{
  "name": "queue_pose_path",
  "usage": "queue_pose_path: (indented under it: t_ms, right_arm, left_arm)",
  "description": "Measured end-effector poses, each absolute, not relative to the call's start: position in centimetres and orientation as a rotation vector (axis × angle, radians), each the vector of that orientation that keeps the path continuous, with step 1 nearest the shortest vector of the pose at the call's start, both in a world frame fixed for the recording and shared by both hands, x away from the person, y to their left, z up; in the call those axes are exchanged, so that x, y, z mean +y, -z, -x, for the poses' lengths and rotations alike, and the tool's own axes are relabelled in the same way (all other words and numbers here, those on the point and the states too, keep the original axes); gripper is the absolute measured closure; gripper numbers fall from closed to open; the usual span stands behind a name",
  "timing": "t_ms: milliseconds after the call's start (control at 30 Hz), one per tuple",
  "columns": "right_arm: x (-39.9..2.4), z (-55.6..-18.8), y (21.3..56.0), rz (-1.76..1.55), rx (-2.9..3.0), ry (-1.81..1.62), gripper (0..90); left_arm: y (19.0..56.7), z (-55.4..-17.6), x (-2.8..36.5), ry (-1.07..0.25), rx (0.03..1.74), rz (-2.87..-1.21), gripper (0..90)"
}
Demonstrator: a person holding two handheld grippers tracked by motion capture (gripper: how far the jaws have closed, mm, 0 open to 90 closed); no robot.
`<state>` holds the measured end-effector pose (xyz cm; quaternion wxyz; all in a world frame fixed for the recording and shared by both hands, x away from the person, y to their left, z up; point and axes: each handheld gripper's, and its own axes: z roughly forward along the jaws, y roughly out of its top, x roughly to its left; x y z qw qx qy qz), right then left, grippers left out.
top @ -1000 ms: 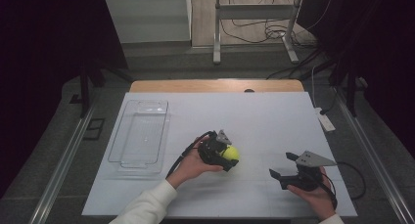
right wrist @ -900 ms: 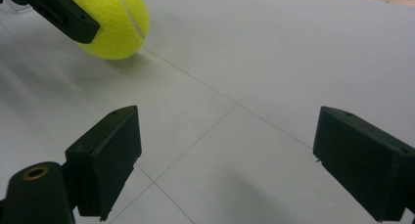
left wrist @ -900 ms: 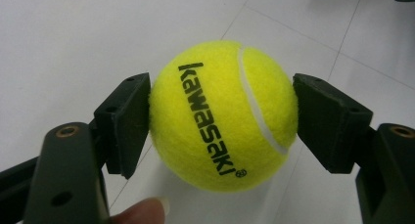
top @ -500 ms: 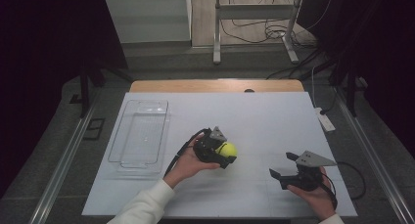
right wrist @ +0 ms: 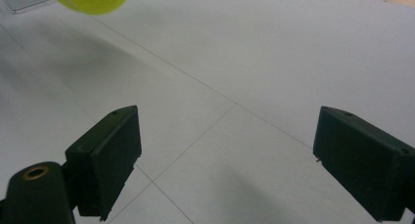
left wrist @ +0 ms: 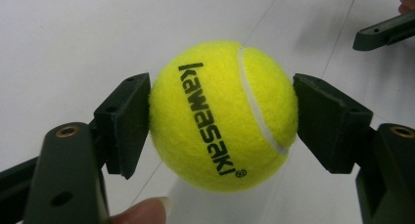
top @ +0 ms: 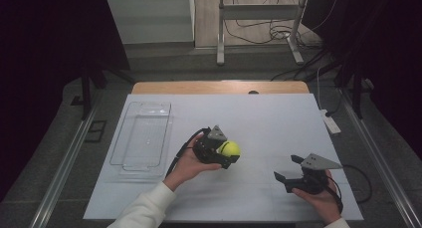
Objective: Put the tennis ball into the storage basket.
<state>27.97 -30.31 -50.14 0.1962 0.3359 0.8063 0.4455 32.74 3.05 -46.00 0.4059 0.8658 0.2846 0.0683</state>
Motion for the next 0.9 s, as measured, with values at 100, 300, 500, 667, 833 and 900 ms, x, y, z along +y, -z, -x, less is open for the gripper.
queue_pose_path:
  t_ms: [100,300,500,667,833,900]
  right_arm:
    - [-30.3,-28.0,50.1,-0.941,2.259,-1.248,11.1]
    - [-30.3,-28.0,50.1,-0.939,2.257,-1.248,11.1]
    - [-30.3,-28.0,50.1,-0.941,2.258,-1.249,11.1]
    - [-30.3,-28.0,50.1,-0.94,2.256,-1.248,11.0]
    - [-30.3,-28.0,50.1,-0.94,2.256,-1.25,11.1]
    - [-30.3,-28.0,50.1,-0.939,2.254,-1.25,11.1]
  left_arm:
    - [45.6,-32.6,3.3,-0.182,0.716,-2.166,26.7]
    - [44.6,-32.4,3.9,-0.2,0.703,-2.132,26.7]
    - [43.8,-32.2,4.4,-0.207,0.699,-2.094,26.7]
    - [43.1,-32.0,4.8,-0.215,0.691,-2.065,26.7]
    - [42.5,-31.8,5.2,-0.228,0.688,-2.04,26.7]
    - [42.2,-31.7,5.5,-0.232,0.687,-2.028,26.7]
